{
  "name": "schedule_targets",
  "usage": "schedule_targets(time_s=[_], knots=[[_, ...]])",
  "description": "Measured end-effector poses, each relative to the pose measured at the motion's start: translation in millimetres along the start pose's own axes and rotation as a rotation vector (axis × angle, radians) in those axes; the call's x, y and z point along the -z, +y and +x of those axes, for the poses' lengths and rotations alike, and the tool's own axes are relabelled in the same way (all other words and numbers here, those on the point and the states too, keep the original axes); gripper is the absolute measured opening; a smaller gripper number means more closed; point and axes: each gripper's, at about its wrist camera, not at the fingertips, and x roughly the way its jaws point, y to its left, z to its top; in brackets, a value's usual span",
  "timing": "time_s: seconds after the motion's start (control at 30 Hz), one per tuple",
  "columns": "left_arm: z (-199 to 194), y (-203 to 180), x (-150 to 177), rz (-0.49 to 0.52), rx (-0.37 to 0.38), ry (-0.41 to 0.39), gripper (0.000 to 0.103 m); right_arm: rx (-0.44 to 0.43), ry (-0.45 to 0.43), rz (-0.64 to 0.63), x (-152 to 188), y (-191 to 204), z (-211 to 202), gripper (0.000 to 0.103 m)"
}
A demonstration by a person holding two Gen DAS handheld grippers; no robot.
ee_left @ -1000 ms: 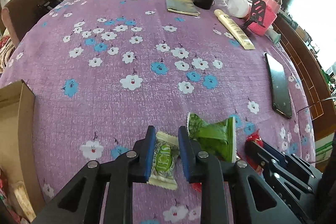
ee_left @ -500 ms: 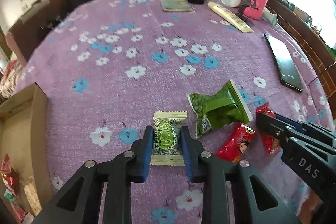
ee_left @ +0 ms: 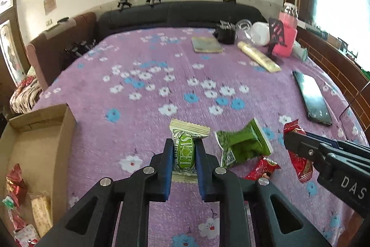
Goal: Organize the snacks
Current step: 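Lift both candies and carry them toward the box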
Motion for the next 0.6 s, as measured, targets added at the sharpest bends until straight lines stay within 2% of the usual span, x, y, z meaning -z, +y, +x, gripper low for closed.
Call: schedule_targets(time_s=[0.23,0.6], knots=[[-9,5,-2,0.000,-0.033,-0.067,0.018,-0.048,-0.059,-0.043,1,15,-12,0.018],[-6,10,-1,-0.026,0.039,-0.029,0.018,-0.027,-0.038,-0.054,0,13,-4,0.018]])
